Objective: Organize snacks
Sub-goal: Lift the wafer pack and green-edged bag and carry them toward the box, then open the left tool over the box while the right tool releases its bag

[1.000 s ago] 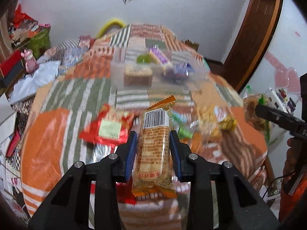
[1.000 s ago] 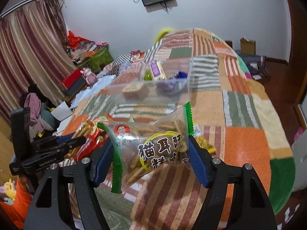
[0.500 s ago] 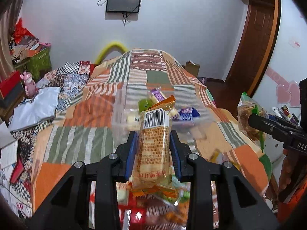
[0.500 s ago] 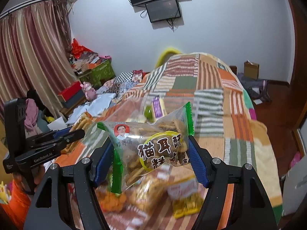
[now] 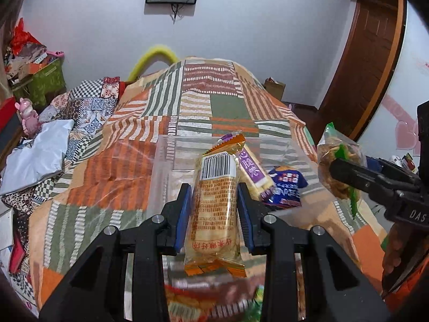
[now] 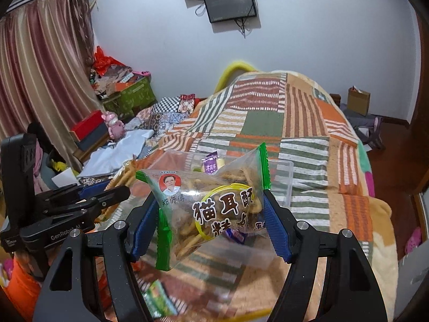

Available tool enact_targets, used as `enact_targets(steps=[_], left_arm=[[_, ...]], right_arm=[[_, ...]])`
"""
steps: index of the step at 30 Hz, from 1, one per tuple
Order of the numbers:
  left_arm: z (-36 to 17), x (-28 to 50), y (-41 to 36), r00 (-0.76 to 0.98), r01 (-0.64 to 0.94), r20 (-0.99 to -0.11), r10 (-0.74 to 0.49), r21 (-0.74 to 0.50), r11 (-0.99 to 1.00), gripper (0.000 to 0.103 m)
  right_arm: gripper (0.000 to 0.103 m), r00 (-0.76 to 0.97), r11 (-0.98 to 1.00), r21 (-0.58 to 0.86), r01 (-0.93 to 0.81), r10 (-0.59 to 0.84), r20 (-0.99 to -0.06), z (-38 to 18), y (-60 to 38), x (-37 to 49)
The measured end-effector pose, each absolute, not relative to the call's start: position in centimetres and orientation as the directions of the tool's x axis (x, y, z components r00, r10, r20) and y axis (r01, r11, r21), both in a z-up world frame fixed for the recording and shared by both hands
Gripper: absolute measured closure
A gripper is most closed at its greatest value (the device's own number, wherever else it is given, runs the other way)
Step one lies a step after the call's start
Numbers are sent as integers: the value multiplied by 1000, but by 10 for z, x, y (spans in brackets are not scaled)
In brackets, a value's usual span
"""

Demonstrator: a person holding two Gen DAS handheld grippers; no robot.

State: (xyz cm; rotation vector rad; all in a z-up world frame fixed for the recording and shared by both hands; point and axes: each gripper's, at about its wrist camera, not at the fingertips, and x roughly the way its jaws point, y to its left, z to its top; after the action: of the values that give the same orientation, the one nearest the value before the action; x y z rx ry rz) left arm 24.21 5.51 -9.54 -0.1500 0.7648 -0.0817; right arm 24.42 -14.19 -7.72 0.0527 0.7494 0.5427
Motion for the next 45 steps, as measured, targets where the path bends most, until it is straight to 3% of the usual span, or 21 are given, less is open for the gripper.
enact_targets(steps=[16, 24, 32, 45], left_arm=[[-133, 295, 57, 681, 0, -728, -83, -113, 994, 70], [-141, 299, 54, 655, -3, -753, -66, -90, 996, 69], [-127, 285, 53, 673, 0, -737, -70, -95, 995, 49], [-92, 224, 49, 706, 14, -706, -58, -67, 998, 39]], right_arm=[[33, 549, 877, 206, -435, 439, -711, -121, -123, 287], [26, 529, 885, 181, -430, 409, -744, -130, -118, 289], [25, 550, 886, 134, -444, 388, -739, -118, -118, 278], [22, 592, 882, 121, -456, 402, -698, -83, -132, 230]])
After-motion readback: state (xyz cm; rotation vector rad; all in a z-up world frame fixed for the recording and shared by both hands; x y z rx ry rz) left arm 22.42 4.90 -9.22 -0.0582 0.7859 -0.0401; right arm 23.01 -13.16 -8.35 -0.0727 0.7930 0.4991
